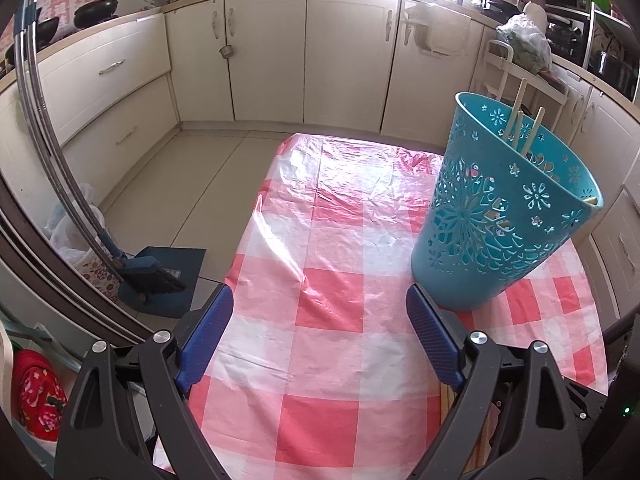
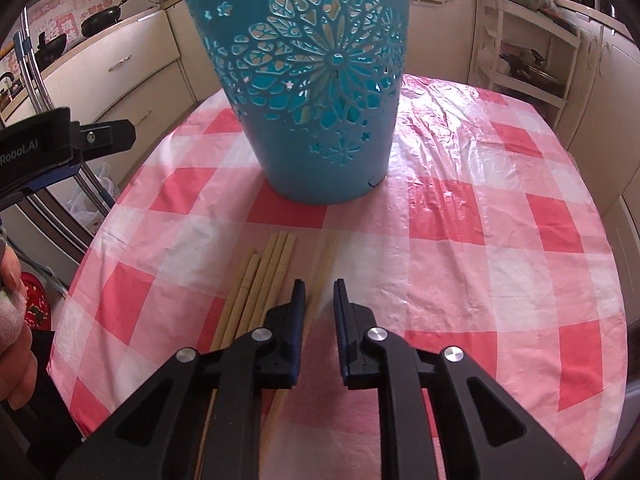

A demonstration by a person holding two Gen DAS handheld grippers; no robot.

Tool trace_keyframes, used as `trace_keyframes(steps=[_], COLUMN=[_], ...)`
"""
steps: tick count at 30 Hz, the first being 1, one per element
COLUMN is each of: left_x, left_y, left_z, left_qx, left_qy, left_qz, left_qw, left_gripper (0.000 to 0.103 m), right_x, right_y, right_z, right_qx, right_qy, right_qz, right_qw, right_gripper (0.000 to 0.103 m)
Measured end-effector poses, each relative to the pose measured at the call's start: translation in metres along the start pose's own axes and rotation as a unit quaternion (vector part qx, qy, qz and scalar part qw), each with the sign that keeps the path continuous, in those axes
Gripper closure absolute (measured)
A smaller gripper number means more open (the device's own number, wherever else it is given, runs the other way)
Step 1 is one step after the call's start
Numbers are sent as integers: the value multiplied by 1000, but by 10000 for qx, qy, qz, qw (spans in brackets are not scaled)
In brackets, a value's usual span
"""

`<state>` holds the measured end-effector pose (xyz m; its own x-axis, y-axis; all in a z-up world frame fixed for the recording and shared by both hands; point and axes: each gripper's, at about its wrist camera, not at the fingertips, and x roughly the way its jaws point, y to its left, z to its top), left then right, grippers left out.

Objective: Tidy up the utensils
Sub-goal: 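Return the right tool to the chopsticks and grasp one, then grasp a wooden chopstick with the left tool while the right tool holds its chopstick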

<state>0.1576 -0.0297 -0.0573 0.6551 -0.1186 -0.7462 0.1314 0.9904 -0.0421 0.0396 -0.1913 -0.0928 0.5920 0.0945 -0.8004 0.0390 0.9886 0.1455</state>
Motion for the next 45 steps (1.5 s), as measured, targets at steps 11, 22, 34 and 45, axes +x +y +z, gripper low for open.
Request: trace_keyframes(steps=[11, 22, 34, 45], left_x=[-4, 14, 33, 32], left_y=[-1, -18, -53, -64], left_z=[2, -9, -51, -63], left_qx=[-9, 295, 1209, 1382], left_qy=[0, 622, 1213, 1253], left_qz=[-155, -667, -386, -176], left_qw=[9999, 9954, 9845, 9823], left_gripper=[18, 17, 17, 17], right_x=[-6, -17, -18, -19], right_y=[-11, -48, -67, -71], right_z=[-7, -14, -15, -15], right_qx=[-124, 214, 532, 689], right_qy=[9, 23, -121, -92], right_qz=[-110, -357, 51, 221], right_qw=[9999, 9991, 9985, 9973], right_gripper=[96, 96, 96, 96])
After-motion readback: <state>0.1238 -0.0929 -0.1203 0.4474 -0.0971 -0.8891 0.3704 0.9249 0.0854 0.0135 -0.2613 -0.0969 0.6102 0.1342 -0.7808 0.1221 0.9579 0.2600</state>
